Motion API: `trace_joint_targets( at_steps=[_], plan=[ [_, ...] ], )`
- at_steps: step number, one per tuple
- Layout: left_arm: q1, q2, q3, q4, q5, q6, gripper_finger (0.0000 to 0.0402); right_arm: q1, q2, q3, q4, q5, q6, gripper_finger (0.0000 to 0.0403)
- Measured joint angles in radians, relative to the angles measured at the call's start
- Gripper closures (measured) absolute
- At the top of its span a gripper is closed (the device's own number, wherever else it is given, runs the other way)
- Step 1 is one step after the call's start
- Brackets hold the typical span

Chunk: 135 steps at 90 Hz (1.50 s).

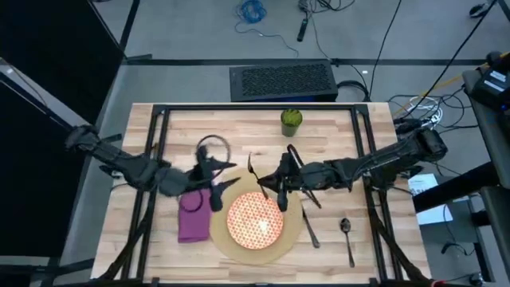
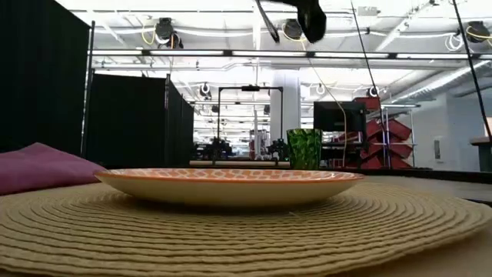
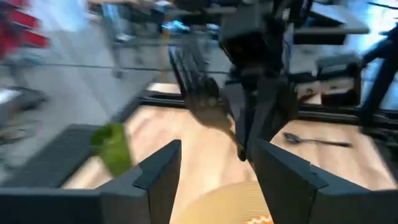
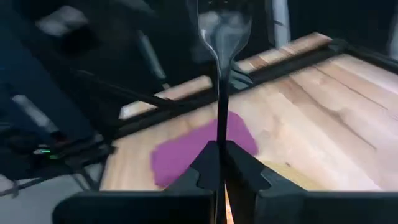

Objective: Set table place
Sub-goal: Put the black fork on top of the purple table napkin

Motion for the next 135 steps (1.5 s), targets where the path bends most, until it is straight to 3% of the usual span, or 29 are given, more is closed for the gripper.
trace_joint_targets(
  at_steps=[18, 23, 60, 135],
  plan=[
    [0.076, 0.029, 0.0, 0.107, 0.224, 0.026, 0.0226, -0.028, -0.004, 0.0, 0.031, -0.044, -0.032, 0.0403],
    [0.076, 0.03, 0.0, 0.117, 0.244, 0.034, 0.0227, -0.04, -0.004, 0.0, 0.023, -0.054, -0.032, 0.0403],
    [0.096, 0.035, 0.0, 0.084, 0.22, 0.052, 0.0227, -0.065, -0.004, 0.0, 0.077, -0.144, -0.031, 0.0403],
    [0.117, 0.082, -0.001, 0.15, 0.251, 0.059, 0.0232, -0.092, 0.032, 0.0, 0.118, -0.176, -0.029, 0.0403]
  ],
)
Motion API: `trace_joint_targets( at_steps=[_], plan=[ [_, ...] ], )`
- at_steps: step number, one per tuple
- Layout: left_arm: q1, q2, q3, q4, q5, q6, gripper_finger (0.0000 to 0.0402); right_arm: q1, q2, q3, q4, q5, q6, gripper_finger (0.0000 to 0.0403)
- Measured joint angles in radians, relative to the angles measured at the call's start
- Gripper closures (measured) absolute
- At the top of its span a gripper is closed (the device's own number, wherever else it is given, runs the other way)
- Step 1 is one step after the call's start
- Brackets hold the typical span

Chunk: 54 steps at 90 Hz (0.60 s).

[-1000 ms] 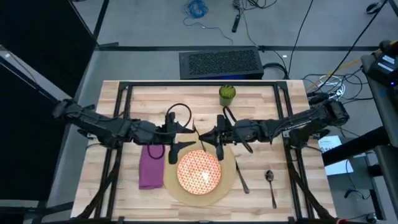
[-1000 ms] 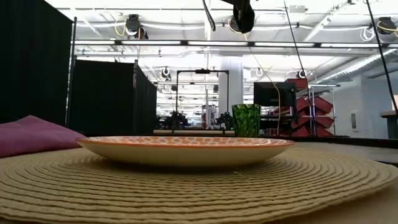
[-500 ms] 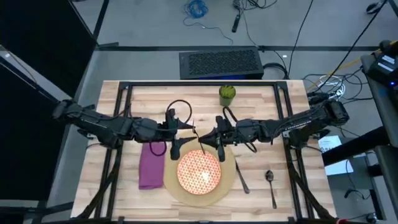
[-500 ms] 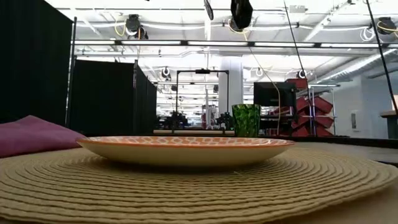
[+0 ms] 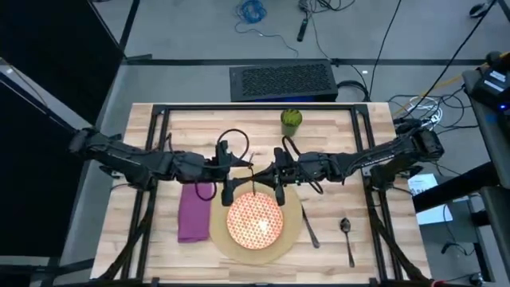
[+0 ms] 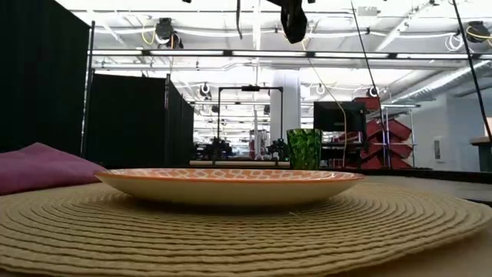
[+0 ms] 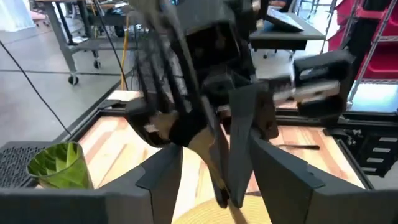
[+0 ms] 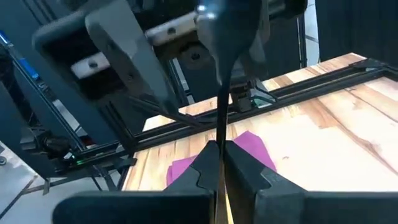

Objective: Set table place
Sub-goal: Put the black fork on top of the purple table napkin

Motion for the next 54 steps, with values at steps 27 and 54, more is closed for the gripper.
trace_joint_targets(
  at_steps=[27, 54],
  plan=[
    [0.008, 0.004, 0.0, 0.005, 0.0, 0.02, 0.0385, -0.001, 0.0, 0.0, 0.0, 0.001, -0.01, 0.0403],
    [0.008, 0.002, 0.001, 0.004, -0.031, 0.036, 0.0399, -0.018, 0.0, -0.001, 0.016, 0.009, -0.012, 0.0395]
  ],
)
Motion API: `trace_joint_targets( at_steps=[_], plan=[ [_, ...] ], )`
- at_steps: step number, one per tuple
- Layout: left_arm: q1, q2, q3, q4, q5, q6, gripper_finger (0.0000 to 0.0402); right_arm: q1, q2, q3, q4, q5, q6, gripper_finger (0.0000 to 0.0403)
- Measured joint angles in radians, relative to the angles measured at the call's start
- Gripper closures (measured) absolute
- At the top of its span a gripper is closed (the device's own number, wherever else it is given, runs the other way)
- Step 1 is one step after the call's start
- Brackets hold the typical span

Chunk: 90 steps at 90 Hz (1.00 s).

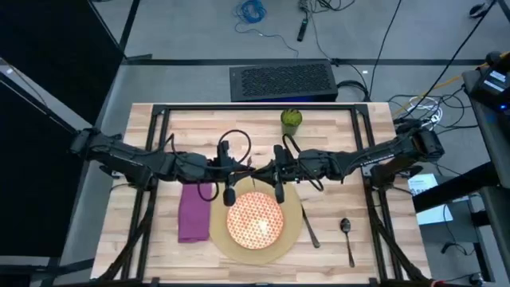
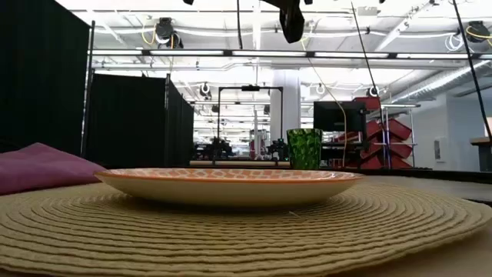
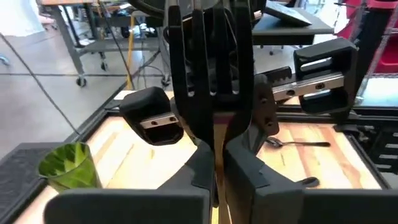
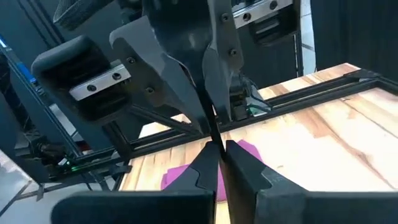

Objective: Set table place
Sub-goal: Put the black fork on top of the purple table napkin

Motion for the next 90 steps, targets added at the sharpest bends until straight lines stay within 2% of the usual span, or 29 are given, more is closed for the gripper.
trace_joint_targets(
  at_steps=[11, 25, 37, 49, 60, 69, 78, 83, 90],
  plan=[
    [0.0, -0.006, 0.0, -0.012, -0.018, 0.013, 0.04, -0.012, 0.0, 0.0, -0.003, -0.001, 0.037, 0.037],
    [0.0, -0.03, -0.001, -0.071, -0.091, 0.019, 0.0401, -0.024, -0.004, 0.0, -0.025, -0.02, 0.067, 0.0316],
    [-0.009, -0.086, -0.001, -0.179, -0.155, 0.002, 0.0401, -0.031, -0.031, 0.0, -0.053, -0.016, 0.034, 0.0268],
    [-0.035, -0.155, -0.001, -0.281, -0.171, -0.054, 0.0401, -0.05, -0.079, 0.001, -0.127, -0.009, 0.022, 0.0236],
    [-0.094, -0.224, 0.001, -0.491, -0.166, -0.229, 0.0401, -0.07, -0.125, 0.002, -0.247, 0.006, 0.039, 0.0225],
    [-0.168, -0.255, 0.0, -0.743, -0.164, -0.473, 0.0401, -0.073, -0.142, 0.002, -0.33, 0.063, 0.067, 0.0226],
    [-0.25, -0.259, 0.0, -0.889, -0.158, -0.732, 0.0401, -0.073, -0.143, 0.002, -0.37, 0.096, 0.088, 0.0229],
    [-0.3, -0.26, -0.001, -0.906, -0.102, -0.786, 0.0402, -0.073, -0.139, 0.001, -0.374, 0.097, 0.094, 0.023],
    [-0.365, -0.26, -0.001, -0.821, -0.035, -0.829, 0.0402, -0.073, -0.136, 0.001, -0.376, 0.097, 0.099, 0.0231]
  ],
)
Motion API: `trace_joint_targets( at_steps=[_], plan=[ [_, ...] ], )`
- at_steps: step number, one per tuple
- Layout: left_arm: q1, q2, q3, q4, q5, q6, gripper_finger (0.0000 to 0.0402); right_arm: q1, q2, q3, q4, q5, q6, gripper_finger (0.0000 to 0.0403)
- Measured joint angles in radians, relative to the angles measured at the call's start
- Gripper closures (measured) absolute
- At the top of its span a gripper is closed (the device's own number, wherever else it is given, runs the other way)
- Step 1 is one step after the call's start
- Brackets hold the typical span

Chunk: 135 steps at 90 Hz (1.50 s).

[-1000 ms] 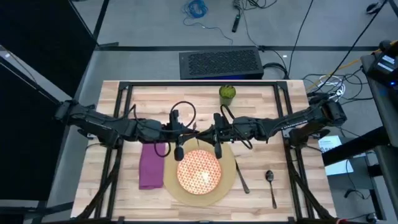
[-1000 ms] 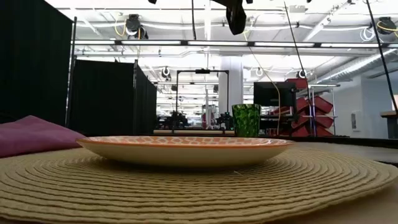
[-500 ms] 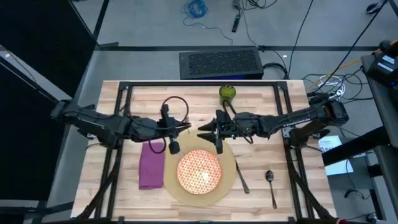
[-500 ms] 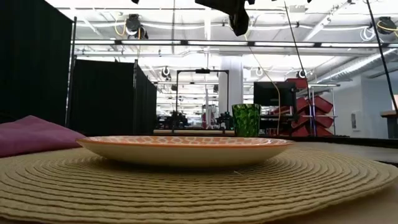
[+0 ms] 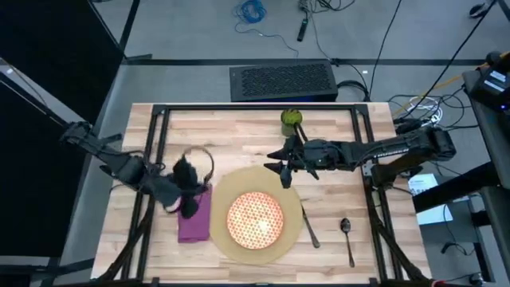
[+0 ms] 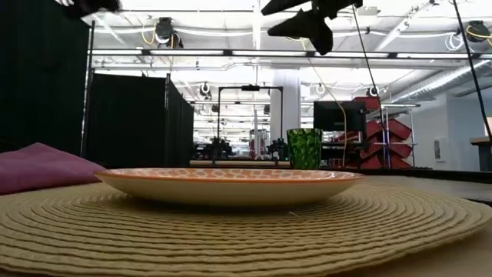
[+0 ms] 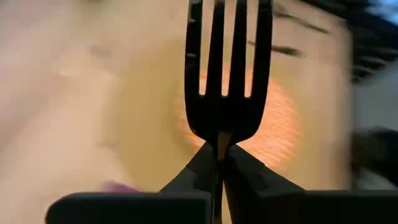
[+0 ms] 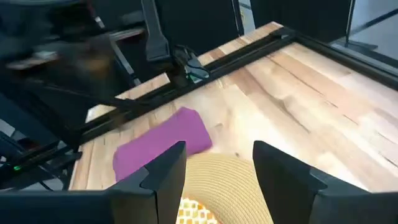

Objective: Set table place
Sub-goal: Put the black fork on top of the purple table napkin

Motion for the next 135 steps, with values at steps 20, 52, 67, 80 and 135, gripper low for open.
trace_joint_targets(
  at_steps=[20, 52, 67, 80, 135],
  plan=[
    [-0.156, 0.0, 0.002, 0.266, 0.013, 0.036, 0.0401, 0.012, 0.002, 0.0, 0.009, 0.0, 0.021, 0.0231],
    [-0.399, -0.181, -0.395, 0.309, -0.353, -0.436, 0.0401, 0.098, 0.002, 0.0, 0.038, 0.044, 0.015, 0.0231],
    [-0.423, -0.364, -0.609, 0.68, -0.422, -0.244, 0.0401, 0.099, 0.002, 0.0, 0.037, 0.047, 0.018, 0.0232],
    [-0.4, -0.508, -0.789, 0.684, -0.403, -0.368, 0.0401, 0.077, 0.002, 0.0, 0.044, 0.051, 0.029, 0.0232],
    [-0.285, -0.644, -0.916, 0.54, -0.244, -0.728, 0.0401, 0.065, 0.003, 0.0, 0.097, 0.052, 0.041, 0.0232]
  ],
)
